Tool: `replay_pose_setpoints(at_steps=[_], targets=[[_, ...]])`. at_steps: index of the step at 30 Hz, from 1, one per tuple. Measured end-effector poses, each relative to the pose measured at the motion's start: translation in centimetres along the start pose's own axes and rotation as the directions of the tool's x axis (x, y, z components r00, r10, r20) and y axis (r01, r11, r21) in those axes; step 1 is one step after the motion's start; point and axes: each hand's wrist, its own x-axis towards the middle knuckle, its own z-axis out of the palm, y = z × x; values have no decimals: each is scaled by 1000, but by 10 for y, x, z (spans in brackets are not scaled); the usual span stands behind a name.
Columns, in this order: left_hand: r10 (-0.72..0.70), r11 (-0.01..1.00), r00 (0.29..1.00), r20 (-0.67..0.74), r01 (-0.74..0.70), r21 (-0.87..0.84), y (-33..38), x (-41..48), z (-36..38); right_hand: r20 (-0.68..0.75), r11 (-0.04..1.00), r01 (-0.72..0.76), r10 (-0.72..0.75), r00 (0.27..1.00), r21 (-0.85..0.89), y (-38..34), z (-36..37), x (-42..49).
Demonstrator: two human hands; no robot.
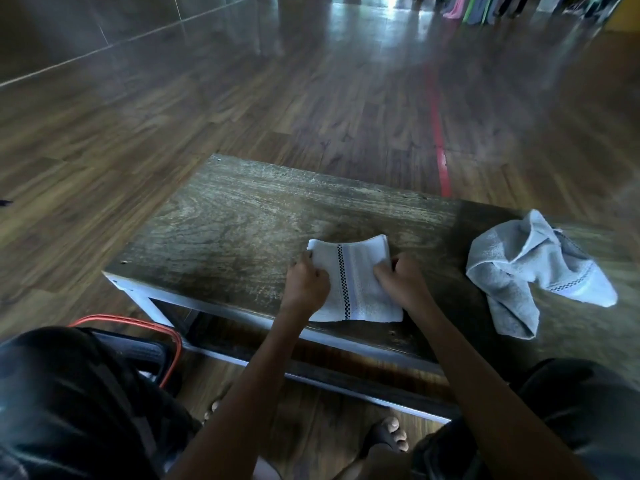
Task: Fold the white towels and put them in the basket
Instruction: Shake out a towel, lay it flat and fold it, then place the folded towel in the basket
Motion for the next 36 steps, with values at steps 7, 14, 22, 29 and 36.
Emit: replay_pose_setpoints(at_steps=[7,14,22,29,36], targets=[[-109,923,994,-9,98,-372,-8,-14,-2,-6,988,0,1,1000,156,-10,-2,-11],[-51,874,994,-92,0,-486,-10,-30,-10,-41,966,96,-89,995,239,-25,-1,-35],[33,811,958,-286,-194,-552,-18,-51,-94,-49,892,308,-310,950,331,-100,18,-67],[-27,824,833,-553,-294,-484,-46,-75,-186,-23,791,442,-479,878,424,-184,71,-107],[-115,838,718,-686,-301,-455,-80,-119,-246,140,770,430,-547,826,472,-220,129,-146]])
